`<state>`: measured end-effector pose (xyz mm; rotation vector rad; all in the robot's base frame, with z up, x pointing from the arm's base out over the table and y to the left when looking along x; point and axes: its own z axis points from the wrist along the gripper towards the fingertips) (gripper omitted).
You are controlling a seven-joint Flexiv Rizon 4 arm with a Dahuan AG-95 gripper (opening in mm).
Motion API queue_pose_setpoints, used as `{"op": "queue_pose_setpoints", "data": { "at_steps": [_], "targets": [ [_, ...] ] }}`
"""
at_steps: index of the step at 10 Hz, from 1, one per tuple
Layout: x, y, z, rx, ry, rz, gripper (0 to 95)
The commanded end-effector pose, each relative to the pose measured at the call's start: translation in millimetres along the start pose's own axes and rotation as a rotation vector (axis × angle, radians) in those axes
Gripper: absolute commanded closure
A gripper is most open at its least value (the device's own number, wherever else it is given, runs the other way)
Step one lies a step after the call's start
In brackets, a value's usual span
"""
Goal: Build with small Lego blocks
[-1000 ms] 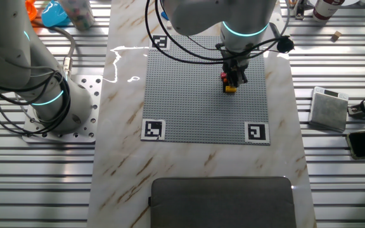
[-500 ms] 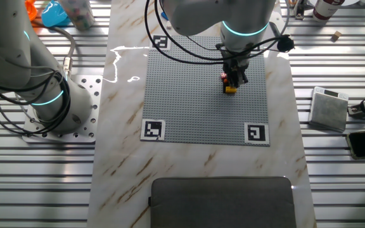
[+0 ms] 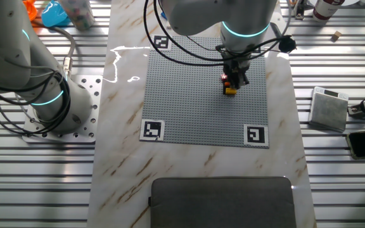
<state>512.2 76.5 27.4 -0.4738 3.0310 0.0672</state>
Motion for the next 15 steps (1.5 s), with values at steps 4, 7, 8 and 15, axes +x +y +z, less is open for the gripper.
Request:
{"op": "queue_pose_setpoints", "data": {
  "at_steps": [4,7,8,15],
  "targets": [
    [-6.3,6.6,-17.1,-0.01,0.004,-0.019,95.0],
    [-12.3,19.0,-21.1,-0.016,0.004,-0.009,95.0],
    [-16.0,24.1,-19.2,-0.022,0.002,-0.007,95.0],
    [-31.2,50.0,-10.4,-0.031,0.006,0.007,95.0]
  ]
}}
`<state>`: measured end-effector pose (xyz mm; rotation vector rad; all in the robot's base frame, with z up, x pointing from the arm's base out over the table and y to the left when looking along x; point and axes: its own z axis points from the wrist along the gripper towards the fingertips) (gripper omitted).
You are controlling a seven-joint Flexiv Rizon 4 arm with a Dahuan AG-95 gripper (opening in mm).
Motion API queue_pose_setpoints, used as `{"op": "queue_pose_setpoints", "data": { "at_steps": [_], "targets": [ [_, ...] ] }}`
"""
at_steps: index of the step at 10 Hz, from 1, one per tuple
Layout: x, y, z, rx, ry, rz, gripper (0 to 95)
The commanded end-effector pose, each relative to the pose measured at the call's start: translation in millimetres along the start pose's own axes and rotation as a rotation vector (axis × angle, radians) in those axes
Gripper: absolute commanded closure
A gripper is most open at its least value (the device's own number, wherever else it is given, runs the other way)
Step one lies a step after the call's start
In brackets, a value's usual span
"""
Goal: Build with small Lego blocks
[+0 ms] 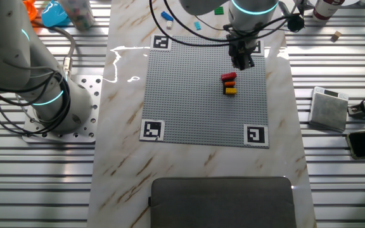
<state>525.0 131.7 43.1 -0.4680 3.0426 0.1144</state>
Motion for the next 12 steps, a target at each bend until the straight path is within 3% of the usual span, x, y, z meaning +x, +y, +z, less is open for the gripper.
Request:
{"op": "queue_pose_setpoints", "data": {
  "at_steps": [1,4,12],
  "targets": [
    [-3.0,3.6,3.6,0.002,0.002,0.002,95.0],
    [-5.1,5.3,9.5,0.013,0.01,-0.02,95.0],
    [7.8,5.5,17.2,0.014,0.005,-0.03,95.0]
  ]
}}
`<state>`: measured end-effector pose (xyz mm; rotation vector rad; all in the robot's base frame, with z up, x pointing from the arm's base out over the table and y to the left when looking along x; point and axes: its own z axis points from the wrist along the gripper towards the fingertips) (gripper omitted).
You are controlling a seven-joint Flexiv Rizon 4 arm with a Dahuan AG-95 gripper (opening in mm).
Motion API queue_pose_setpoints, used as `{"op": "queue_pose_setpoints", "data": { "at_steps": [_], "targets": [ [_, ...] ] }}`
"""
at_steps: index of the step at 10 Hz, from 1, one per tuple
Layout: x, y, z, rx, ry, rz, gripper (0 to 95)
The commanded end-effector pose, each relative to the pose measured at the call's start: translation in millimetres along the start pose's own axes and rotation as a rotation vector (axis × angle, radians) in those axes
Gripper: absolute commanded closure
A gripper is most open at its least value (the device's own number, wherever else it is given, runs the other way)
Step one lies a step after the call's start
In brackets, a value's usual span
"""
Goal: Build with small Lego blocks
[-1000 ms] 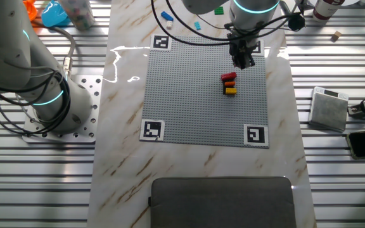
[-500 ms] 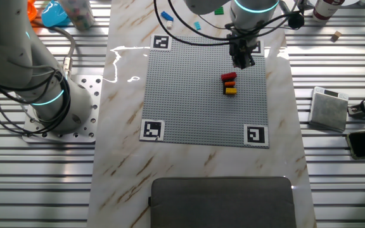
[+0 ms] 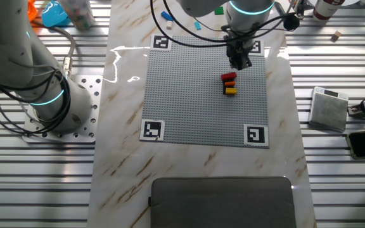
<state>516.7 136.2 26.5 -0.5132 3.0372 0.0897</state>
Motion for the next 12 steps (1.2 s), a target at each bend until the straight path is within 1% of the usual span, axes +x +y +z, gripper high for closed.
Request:
{"op": "queue_pose_setpoints", "data": {
  "at_steps": [1,6,9,12],
  "targets": [
    [1.2,0.1,1.3,-0.001,0.0,-0.002,95.0],
    [6.1,-2.4,7.3,0.002,-0.003,-0.016,95.0],
    [8.0,-7.0,9.4,0.006,-0.005,-0.029,95.0],
    [11.9,-15.6,10.6,0.008,-0.014,-0.044,95.0]
  ]
}}
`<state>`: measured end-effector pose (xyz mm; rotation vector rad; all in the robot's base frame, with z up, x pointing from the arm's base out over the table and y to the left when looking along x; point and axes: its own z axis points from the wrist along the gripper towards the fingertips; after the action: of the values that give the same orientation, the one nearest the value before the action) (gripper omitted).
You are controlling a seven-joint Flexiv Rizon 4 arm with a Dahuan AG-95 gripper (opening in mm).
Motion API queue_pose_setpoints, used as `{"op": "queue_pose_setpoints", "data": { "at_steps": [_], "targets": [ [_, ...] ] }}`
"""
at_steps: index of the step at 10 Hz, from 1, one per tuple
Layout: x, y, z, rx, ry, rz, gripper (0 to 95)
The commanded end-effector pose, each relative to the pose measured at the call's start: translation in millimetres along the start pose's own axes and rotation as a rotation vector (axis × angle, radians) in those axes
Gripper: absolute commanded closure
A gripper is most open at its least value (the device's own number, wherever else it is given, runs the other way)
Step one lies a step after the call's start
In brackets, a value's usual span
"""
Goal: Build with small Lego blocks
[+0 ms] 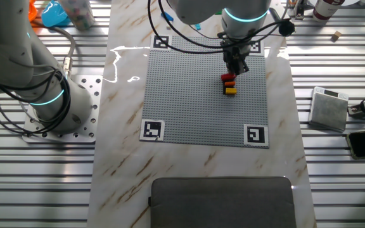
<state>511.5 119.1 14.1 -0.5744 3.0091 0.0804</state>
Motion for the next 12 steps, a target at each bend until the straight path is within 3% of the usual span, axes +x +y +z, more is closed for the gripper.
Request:
{"op": "queue_pose_setpoints", "data": {
  "at_steps": [1,6,10,12],
  "targets": [
    [2.1,-3.2,-0.9,-0.004,-0.003,-0.002,95.0],
    [2.1,-2.7,-2.5,-0.006,-0.008,0.0,95.0],
    [2.4,3.7,-15.1,-0.005,-0.007,-0.005,95.0],
    [0.8,-1.7,-21.1,-0.005,-0.005,-0.025,95.0]
  ]
}}
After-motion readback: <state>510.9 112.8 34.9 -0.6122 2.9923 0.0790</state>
